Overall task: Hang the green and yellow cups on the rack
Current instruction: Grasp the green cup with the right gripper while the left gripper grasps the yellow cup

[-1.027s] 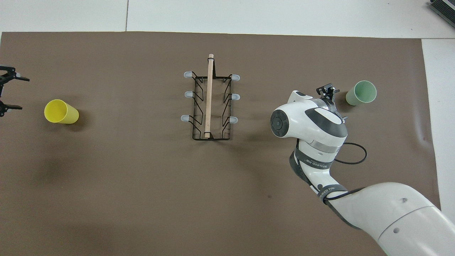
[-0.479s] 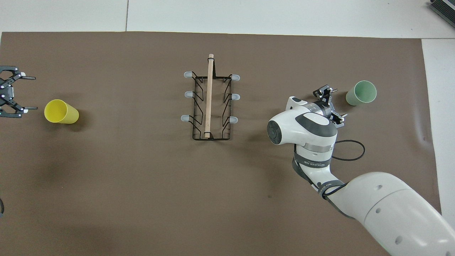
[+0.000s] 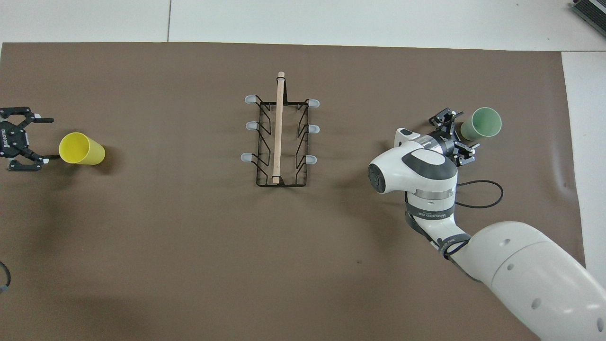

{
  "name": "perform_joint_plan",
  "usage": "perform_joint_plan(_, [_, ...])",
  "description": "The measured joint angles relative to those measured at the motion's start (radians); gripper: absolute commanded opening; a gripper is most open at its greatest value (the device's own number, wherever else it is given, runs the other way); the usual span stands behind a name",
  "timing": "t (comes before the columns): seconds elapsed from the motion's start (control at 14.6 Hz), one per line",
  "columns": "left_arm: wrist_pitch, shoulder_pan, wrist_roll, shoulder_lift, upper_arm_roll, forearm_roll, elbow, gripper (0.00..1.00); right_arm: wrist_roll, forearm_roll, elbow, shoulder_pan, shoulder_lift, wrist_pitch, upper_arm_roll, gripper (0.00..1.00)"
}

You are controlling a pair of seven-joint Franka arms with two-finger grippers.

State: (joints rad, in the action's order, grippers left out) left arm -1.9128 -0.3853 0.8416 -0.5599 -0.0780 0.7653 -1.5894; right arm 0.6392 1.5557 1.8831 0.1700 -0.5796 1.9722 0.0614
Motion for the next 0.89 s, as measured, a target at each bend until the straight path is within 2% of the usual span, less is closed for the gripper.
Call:
perform_joint_plan(0.34, [0.015, 0.003, 0.0, 0.02, 0.013, 0.05, -0.073, 1.0, -0.059, 0.096, 0.005, -0.077, -0.012, 0.031, -0.001, 1.0])
perform_joint_plan(0.41, [0.015, 0.003, 0.0, 0.025, 0.013, 0.059, -0.088, 1.0, -0.073, 0.107, 0.008, -0.083, -0.014, 0.033, -0.001, 0.92])
perform_joint_plan(0.48, [0.015, 0.003, 0.0, 0.031, 0.013, 0.064, -0.101, 1.0, -0.082, 0.116, 0.009, -0.086, -0.015, 0.036, -0.001, 0.56])
perform_joint_plan(0.55, [0.015, 0.003, 0.0, 0.035, 0.013, 0.066, -0.111, 1.0, -0.085, 0.118, 0.01, -0.087, -0.016, 0.038, -0.001, 0.16])
perform_joint_plan(0.62, [0.015, 0.003, 0.0, 0.039, 0.013, 0.067, -0.12, 1.0, -0.087, 0.118, 0.01, -0.086, -0.017, 0.04, 0.0, 0.0])
perform_joint_plan(0.89, [-0.037, 0.017, 0.001, 0.045, 0.015, 0.083, -0.139, 1.0, -0.088, 0.118, 0.01, -0.086, -0.017, 0.041, 0.002, 0.0])
